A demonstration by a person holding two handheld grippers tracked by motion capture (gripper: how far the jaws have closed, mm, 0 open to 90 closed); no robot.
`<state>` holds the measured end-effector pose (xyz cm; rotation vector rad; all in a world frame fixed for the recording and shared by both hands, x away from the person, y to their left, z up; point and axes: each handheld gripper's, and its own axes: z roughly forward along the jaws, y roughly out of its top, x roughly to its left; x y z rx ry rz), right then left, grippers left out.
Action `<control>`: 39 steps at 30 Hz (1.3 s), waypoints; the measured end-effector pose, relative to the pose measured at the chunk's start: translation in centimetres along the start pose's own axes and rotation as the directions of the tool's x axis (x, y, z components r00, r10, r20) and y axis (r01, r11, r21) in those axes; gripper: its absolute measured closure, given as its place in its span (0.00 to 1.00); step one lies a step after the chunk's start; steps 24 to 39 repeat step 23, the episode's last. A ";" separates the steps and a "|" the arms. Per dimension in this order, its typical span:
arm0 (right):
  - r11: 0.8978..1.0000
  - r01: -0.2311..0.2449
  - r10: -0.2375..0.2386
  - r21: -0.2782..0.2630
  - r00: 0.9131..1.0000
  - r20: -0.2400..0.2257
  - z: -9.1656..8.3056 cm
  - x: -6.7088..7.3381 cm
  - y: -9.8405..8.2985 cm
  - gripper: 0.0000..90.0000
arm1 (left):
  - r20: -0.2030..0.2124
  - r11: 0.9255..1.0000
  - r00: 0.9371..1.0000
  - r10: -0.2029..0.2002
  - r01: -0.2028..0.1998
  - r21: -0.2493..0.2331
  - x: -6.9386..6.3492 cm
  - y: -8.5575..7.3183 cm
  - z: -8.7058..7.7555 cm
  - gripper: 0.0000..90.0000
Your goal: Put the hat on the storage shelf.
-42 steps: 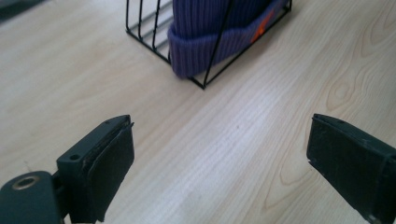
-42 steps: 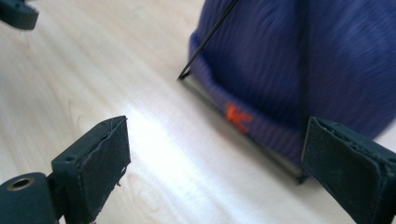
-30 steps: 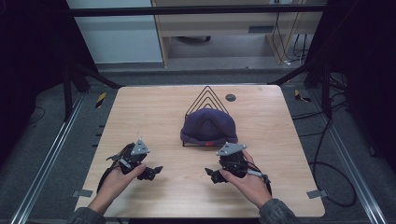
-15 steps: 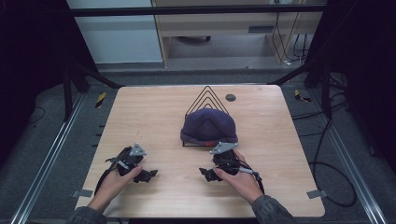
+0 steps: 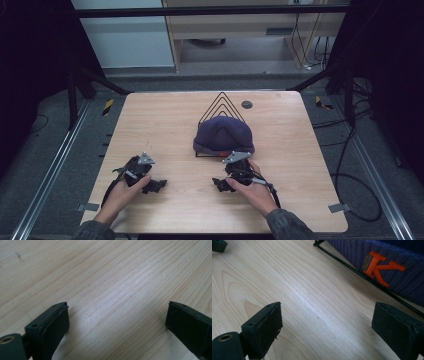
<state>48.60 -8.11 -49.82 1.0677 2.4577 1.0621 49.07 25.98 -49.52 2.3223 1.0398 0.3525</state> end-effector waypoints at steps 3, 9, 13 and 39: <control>1.000 0.005 -0.005 0.023 1.000 0.006 0.4 0.2 -0.2 0.10 | -0.002 1.000 1.000 0.006 -0.006 -0.002 0.0 -0.1 0.1 0.02; 0.999 0.045 -0.046 0.019 0.998 0.041 0.9 1.0 -0.6 0.05 | 0.008 1.000 1.000 0.019 -0.019 -0.012 0.2 -0.4 0.1 0.00; 0.999 0.045 -0.045 -0.013 0.998 0.044 1.0 1.3 -0.9 0.04 | 0.006 1.000 1.000 0.021 -0.021 -0.006 0.3 -0.5 0.0 0.00; 0.999 0.036 -0.035 -0.023 0.998 0.051 0.9 1.8 -1.2 0.04 | 0.005 1.000 1.000 0.018 -0.018 0.009 0.3 -0.4 -0.1 0.00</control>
